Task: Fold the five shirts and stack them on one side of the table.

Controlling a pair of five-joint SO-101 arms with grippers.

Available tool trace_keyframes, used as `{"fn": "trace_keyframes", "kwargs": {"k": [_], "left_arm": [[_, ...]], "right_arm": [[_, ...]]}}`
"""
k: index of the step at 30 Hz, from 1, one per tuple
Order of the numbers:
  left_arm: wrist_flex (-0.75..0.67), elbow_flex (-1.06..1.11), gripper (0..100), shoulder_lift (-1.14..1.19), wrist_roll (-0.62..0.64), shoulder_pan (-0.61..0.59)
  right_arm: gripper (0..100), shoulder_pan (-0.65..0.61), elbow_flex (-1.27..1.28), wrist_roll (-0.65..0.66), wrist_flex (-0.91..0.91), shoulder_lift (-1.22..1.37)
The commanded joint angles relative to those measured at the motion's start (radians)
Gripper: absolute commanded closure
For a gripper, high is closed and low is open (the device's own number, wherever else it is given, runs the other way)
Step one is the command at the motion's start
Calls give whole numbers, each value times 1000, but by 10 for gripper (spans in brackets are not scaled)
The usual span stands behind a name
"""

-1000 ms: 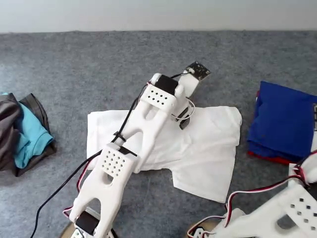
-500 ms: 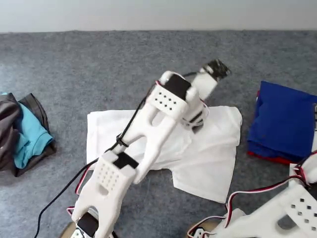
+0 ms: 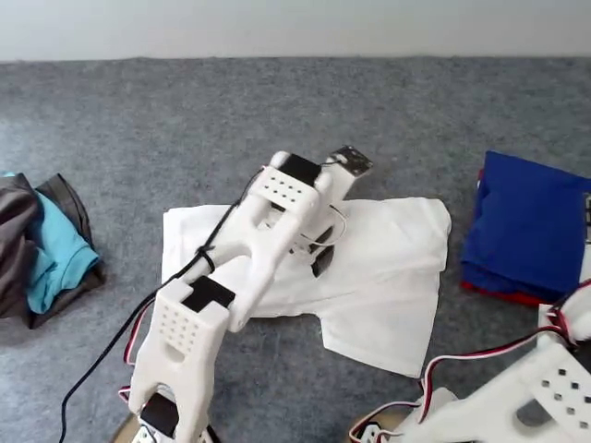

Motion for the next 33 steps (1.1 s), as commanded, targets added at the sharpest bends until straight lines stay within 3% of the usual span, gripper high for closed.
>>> {"fn": "trace_keyframes", "kwargs": {"k": [1,11,16,22,33], "left_arm": [[0,-7,786,-21,0,6],[49,-7,786,-275,6,166],[-77,-24,786,-319,52,198],[-301,-24,786,-226,135,213],[-319,-157,786,61,135,226]], "right_arm": [[983,10,-3,5,39,-24],[983,10,-3,5,39,-24],[983,10,-3,-8,39,-24],[983,8,-3,-43,39,-24],[983,8,-3,-41,39,-24]]}}
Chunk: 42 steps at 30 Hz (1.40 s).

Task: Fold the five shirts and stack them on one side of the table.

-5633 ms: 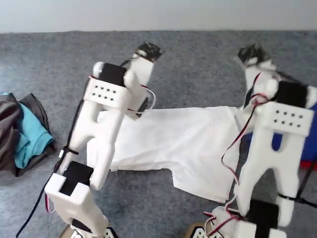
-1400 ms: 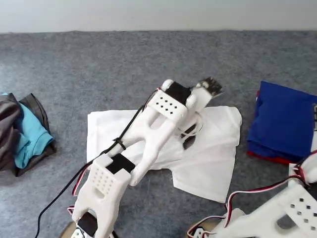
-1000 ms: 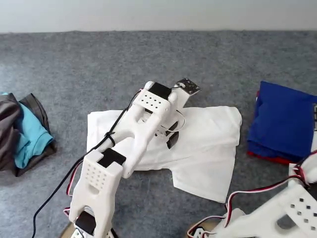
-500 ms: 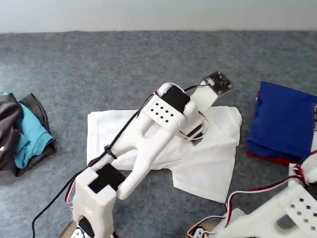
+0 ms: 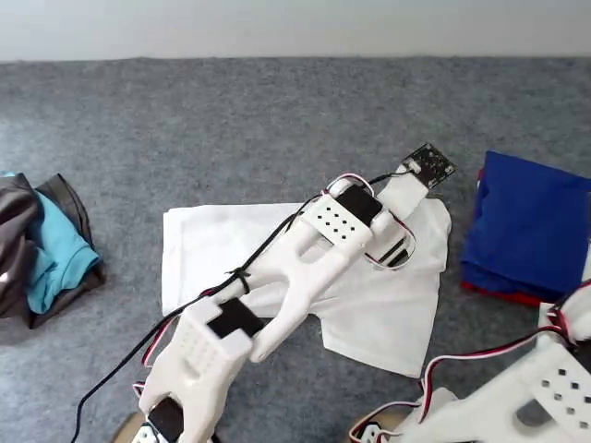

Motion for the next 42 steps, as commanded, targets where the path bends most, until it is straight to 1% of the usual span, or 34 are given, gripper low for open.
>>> {"fn": "trace_keyframes", "kwargs": {"k": [1,3,6,9,15,17,20,23,29,31,34,38,42], "left_arm": [[3,-122,786,68,8,-21],[44,-185,786,110,8,-23],[170,-311,787,143,8,-12],[265,-427,787,147,8,6],[382,-618,787,147,8,61],[385,-639,787,149,8,78],[342,-633,787,166,8,94],[287,-630,787,232,8,94],[255,-639,787,367,8,83],[282,-647,802,359,8,86],[368,-719,835,331,8,112],[491,-834,838,315,8,133],[491,-826,837,258,3,133]], "right_arm": [[983,8,-3,-8,39,-24],[983,8,-3,-8,39,-24],[983,8,-3,-8,39,-24],[983,8,-3,-8,39,-24],[983,8,-3,-9,39,-24],[983,8,-3,-9,39,-24],[983,8,-3,-9,39,-24],[983,8,-3,-9,39,-24],[983,8,-3,-9,39,-24],[983,8,-3,-9,39,-24],[983,8,-3,-9,39,-24],[983,8,-3,-9,39,-24],[983,8,-3,-9,39,-24]]}}
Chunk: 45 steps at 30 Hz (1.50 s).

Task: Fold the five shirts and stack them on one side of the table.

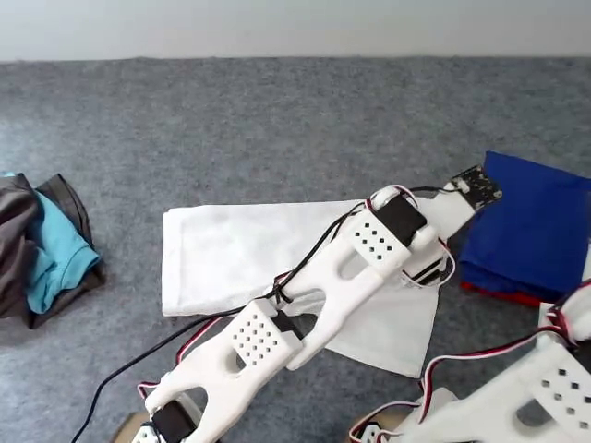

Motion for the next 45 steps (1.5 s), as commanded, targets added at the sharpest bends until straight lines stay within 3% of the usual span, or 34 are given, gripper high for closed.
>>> {"fn": "trace_keyframes", "kwargs": {"k": [1,7,13,22,34,45], "left_arm": [[29,-13,836,-123,2,5],[26,344,772,-316,-34,38],[6,714,770,-483,-87,86],[-175,983,769,-502,-92,109],[-345,1122,773,-482,-86,132],[-245,990,981,-428,-91,141]], "right_arm": [[983,8,-3,-8,39,-24],[983,8,-3,-5,39,-24],[983,8,-3,-5,39,-19],[983,7,37,-5,38,-22],[983,8,71,-5,38,-24],[983,8,71,-5,38,-25]]}}
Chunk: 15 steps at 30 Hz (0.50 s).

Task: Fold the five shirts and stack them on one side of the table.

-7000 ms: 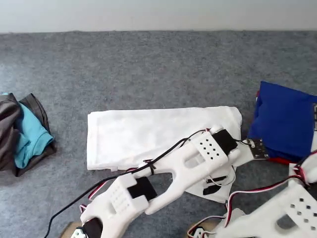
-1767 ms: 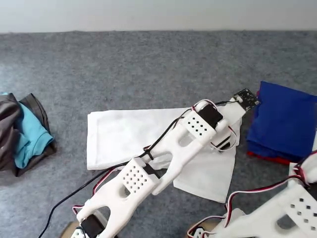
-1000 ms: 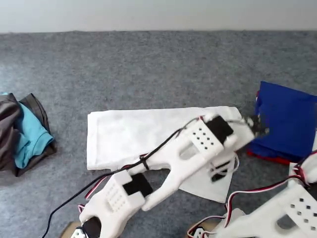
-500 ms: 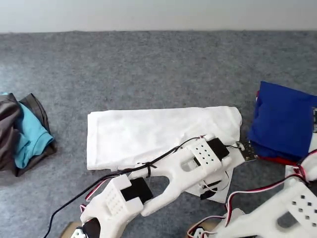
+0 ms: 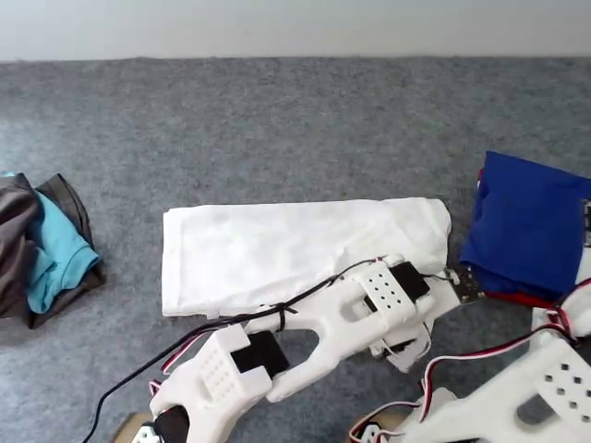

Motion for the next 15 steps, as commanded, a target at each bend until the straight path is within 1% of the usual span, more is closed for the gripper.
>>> {"fn": "trace_keyframes", "kwargs": {"k": [1,5,15], "left_arm": [[43,-58,984,-37,-6,17],[72,-87,985,-110,-3,31],[66,-90,986,-265,-5,25]], "right_arm": [[983,8,-5,-5,38,-24],[983,8,-5,-5,38,-24],[983,8,-5,-5,38,-24]]}}
